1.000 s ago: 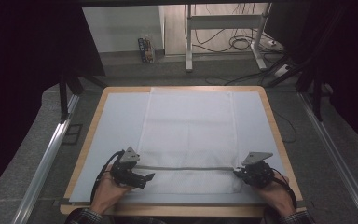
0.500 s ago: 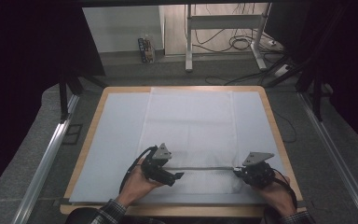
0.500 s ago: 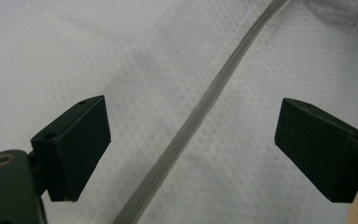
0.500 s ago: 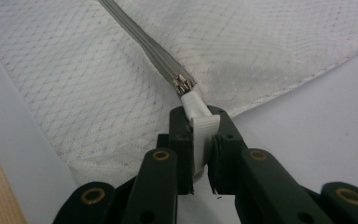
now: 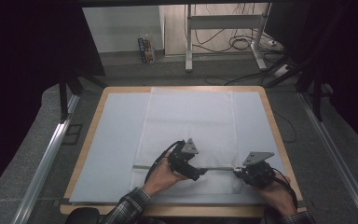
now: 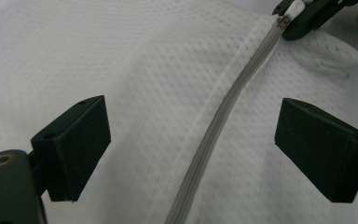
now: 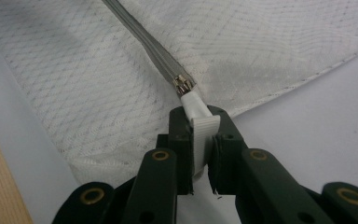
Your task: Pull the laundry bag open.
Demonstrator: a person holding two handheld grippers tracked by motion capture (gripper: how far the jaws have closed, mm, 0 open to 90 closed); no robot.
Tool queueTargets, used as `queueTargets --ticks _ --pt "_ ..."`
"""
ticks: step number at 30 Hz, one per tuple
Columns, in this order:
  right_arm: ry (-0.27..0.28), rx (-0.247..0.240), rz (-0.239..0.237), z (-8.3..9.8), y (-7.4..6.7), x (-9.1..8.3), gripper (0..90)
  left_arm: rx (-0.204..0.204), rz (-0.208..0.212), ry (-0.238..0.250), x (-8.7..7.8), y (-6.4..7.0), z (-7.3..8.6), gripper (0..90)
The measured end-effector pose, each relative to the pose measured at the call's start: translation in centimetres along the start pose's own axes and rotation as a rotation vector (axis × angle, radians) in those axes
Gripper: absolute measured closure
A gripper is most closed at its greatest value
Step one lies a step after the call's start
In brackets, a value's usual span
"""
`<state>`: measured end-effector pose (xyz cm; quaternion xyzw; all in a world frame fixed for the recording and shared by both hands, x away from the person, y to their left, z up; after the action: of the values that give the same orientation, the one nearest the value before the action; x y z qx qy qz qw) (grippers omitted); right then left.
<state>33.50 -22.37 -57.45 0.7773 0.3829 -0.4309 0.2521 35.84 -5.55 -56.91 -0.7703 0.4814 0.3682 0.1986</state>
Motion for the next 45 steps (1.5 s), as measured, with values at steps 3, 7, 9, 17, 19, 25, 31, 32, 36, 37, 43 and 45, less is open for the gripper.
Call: queueTargets --ticks 3,7,9,17,19,25,31,32,36,37,43,45 --pt "0.001 0.002 -0.002 0.0 0.0 0.0 80.1 0.035 0.004 -0.013 1.0 0.5 -1.1 10.5" --pt "0.004 -0.001 -0.007 0.0 -0.1 -0.1 80.0 0.061 0.013 -0.019 2.5 1.3 -2.5 10.5" --pt "0.004 -0.001 -0.008 0.0 -0.1 -0.1 80.0 0.07 0.016 -0.025 3.2 1.5 -2.9 10.5" --pt "0.019 -0.007 -0.011 -0.2 -0.2 -0.3 80.1 0.086 -0.01 -0.047 4.9 1.4 -3.6 10.3" --pt "0.022 -0.007 -0.012 -0.2 -0.2 -0.4 80.3 0.079 -0.018 -0.043 5.0 1.3 -3.7 10.1" --pt "0.028 -0.012 -0.016 -0.2 -0.3 -0.4 81.2 0.054 -0.011 -0.044 5.0 1.2 -3.7 10.1" --pt "0.031 -0.022 -0.011 -0.3 -0.3 -0.4 81.7 0.041 0.031 -0.005 4.4 1.6 -5.3 10.3" --pt "0.033 -0.021 -0.011 -0.4 -0.3 -0.5 81.7 0.041 0.031 -0.005 4.4 1.6 -5.3 10.3" --pt "0.028 -0.022 -0.008 -0.3 -0.4 -0.4 81.7 0.054 0.038 -0.007 4.8 1.9 -6.1 10.3" --pt "0.031 -0.027 -0.005 -0.4 -0.4 -0.5 81.7 0.058 0.039 -0.005 5.1 2.0 -6.4 10.2" --pt "0.027 -0.034 0.002 -0.3 -0.3 -0.4 81.8 0.041 0.022 0.011 5.5 2.1 -7.1 10.2" --pt "0.03 -0.036 0.003 -0.4 -0.4 -0.5 82.0 0.037 0.001 0.011 5.5 1.9 -7.2 10.6"
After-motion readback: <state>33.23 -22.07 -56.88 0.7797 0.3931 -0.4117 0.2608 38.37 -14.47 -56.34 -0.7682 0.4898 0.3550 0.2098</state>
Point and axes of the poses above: each handheld gripper's, and its own axes: x roughly forward along the jaws, z roughly out of its underside, y roughly to its right, the point moved 9 cm from there along x, roughly forward along the jaws, and after that the axes turned 8 degrees about -y, right-handed, at the moved point
